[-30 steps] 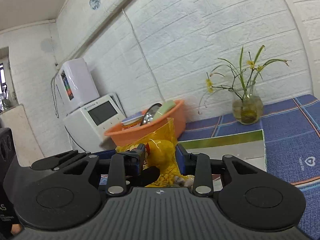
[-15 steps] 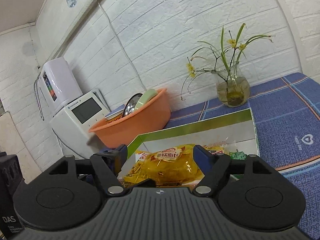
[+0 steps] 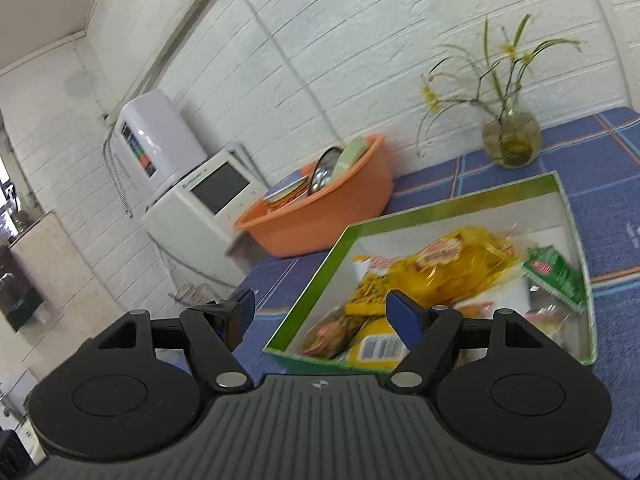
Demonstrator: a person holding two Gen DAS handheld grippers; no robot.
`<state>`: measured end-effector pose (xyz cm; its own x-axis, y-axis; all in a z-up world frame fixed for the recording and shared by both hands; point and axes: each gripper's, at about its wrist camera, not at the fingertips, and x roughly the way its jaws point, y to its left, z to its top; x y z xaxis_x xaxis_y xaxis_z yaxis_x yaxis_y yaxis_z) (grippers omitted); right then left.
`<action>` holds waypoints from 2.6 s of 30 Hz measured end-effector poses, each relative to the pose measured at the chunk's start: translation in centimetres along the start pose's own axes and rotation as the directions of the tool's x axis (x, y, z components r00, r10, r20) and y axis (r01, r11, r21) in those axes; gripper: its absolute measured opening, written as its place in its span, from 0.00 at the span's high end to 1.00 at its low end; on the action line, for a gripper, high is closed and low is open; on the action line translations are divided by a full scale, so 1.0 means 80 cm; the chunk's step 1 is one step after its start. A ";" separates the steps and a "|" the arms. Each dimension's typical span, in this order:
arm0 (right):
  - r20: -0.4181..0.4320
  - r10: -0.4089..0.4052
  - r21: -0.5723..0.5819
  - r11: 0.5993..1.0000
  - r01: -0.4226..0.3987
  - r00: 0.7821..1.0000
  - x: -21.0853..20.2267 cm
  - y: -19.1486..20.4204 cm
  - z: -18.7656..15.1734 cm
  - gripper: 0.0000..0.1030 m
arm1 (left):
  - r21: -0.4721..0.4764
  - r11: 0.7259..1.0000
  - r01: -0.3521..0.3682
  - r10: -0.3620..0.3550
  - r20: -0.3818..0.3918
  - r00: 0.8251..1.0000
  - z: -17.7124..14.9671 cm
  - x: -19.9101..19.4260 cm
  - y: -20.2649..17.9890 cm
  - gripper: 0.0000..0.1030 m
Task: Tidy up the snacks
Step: 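Withdraw the right gripper and move it to the orange apple-chip bag, then grasp the orange apple-chip bag with the right gripper, then carry the orange apple-chip bag into the green box and open the right gripper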
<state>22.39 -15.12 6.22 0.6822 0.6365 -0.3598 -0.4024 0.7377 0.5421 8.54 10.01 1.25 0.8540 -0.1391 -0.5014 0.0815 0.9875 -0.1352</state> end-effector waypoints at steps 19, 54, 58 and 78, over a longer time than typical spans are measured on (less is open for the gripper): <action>-0.509 -0.122 0.035 0.986 0.162 0.852 0.023 0.066 -0.134 0.00 | -0.042 0.977 0.210 -0.214 -0.179 0.960 -0.051 0.010 -0.022 0.22; -0.106 -0.125 -0.144 0.984 0.109 0.986 -0.049 0.081 -0.099 0.57 | 0.305 0.926 0.224 -0.227 -0.023 0.974 0.020 -0.005 -0.072 0.58; -0.015 -0.146 -0.199 0.970 0.141 0.989 -0.052 0.078 -0.076 0.57 | 0.358 0.905 0.229 -0.247 0.004 0.969 0.047 0.012 -0.087 0.58; 0.244 -0.167 -0.082 0.978 0.192 0.955 0.047 -0.010 0.007 0.63 | 0.293 0.941 0.171 -0.190 0.037 0.981 0.139 0.206 -0.096 0.53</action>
<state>25.62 -13.45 4.85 0.8678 0.4300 -0.2489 -0.3126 0.8619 0.3993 27.67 0.95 3.55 0.8413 -0.3211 -0.4350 0.3730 0.9271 0.0372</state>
